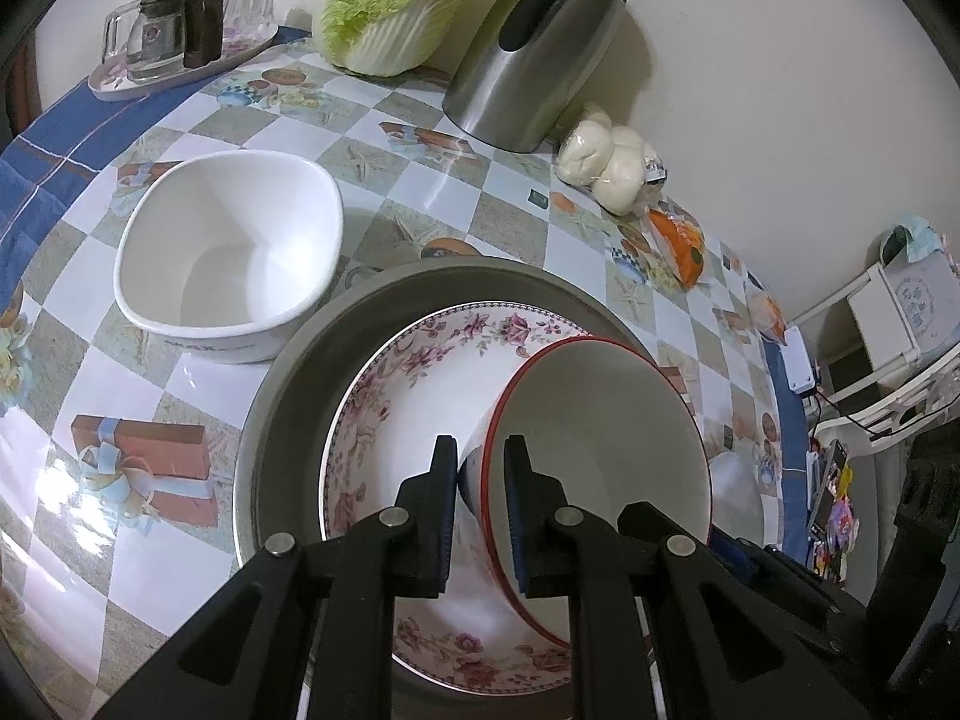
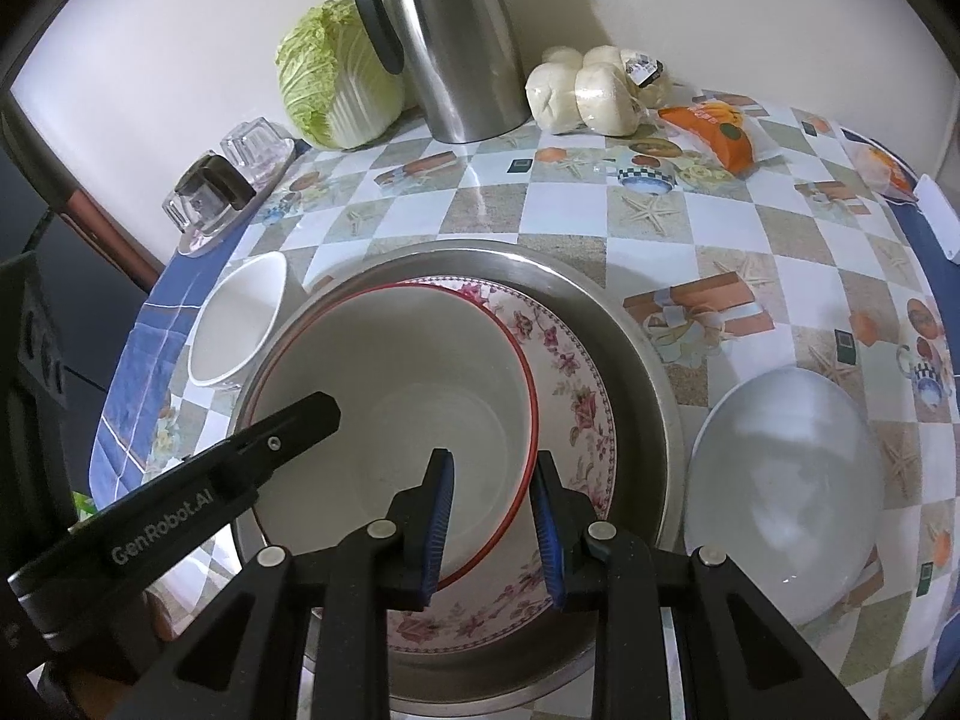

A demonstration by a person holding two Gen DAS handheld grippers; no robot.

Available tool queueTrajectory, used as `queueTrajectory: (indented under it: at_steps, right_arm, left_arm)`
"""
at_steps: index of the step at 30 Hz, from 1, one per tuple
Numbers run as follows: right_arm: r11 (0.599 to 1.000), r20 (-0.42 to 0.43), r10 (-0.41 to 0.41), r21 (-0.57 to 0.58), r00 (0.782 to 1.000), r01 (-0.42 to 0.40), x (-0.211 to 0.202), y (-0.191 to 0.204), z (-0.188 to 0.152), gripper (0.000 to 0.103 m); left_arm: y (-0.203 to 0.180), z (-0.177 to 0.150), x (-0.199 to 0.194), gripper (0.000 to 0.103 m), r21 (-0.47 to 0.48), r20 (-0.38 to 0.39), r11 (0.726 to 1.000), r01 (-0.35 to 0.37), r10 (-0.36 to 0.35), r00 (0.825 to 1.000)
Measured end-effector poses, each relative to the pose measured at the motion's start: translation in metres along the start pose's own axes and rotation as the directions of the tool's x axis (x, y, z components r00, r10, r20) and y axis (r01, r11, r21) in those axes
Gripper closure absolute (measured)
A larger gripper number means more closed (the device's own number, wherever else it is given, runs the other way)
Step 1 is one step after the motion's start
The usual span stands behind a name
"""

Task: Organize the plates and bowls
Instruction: 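Lower the red-rimmed bowl onto the floral plate and open both grippers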

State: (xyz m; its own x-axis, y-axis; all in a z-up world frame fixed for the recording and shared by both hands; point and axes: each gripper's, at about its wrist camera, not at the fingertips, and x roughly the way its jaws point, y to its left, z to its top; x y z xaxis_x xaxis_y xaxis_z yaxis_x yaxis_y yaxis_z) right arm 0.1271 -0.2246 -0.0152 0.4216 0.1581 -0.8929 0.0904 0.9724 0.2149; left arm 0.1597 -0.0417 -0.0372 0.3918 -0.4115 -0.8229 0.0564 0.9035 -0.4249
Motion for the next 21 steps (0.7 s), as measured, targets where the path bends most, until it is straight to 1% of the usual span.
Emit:
queueTrajectory:
  at_steps: [3,5,12,13,14,17,18,19,20,21]
  right_arm:
    - [1.000,-0.003,0.008,0.001,1.000,-0.008,0.000,-0.001,0.000,0.074]
    - [1.000,-0.001,0.003,0.001,1.000,-0.003,0.000,0.000,0.000,0.074]
    - [1.000,0.033,-0.004,-0.004,0.999,0.004,-0.014,-0.002,0.003,0.074]
    - [1.000,0.039,-0.006,-0.002,0.999,0.006,-0.016,-0.003,0.004,0.074]
    - [1.000,0.044,-0.006,0.000,0.999,0.006,-0.019,-0.004,0.004,0.074]
    - [1.000,0.052,-0.011,0.000,0.999,0.011,-0.024,-0.005,0.005,0.073]
    - [1.000,0.055,-0.016,0.000,0.998,0.017,-0.025,-0.006,0.005,0.071]
    - [1.000,0.060,-0.023,0.000,0.998,0.023,-0.027,-0.007,0.006,0.068]
    - [1.000,0.065,-0.031,0.003,0.997,0.031,-0.028,-0.008,0.006,0.061]
    - [0.999,0.068,-0.037,0.007,0.997,0.036,-0.029,-0.010,0.006,0.053]
  left_arm:
    - [0.000,0.000,-0.001,0.088,0.001,0.001,1.000,0.002,-0.002,1.000]
    - [-0.002,0.000,-0.004,0.085,0.010,0.008,1.000,0.003,-0.003,1.000]
    - [-0.007,0.001,-0.016,0.083,0.036,0.035,0.999,-0.014,0.013,0.999]
    - [-0.007,0.001,-0.018,0.079,0.039,0.040,0.999,-0.018,0.016,0.999]
    - [-0.008,0.001,-0.019,0.072,0.042,0.046,0.999,-0.023,0.021,0.999]
    - [-0.009,0.002,-0.027,0.058,0.050,0.071,0.998,-0.046,0.042,0.997]
    - [-0.010,0.002,-0.028,0.057,0.051,0.075,0.997,-0.055,0.051,0.996]
    - [-0.010,0.002,-0.029,0.051,0.052,0.079,0.997,-0.062,0.057,0.995]
    - [-0.009,0.002,-0.031,0.043,0.052,0.082,0.996,-0.068,0.063,0.995]
    - [-0.008,0.002,-0.032,0.041,0.049,0.088,0.996,-0.075,0.071,0.994]
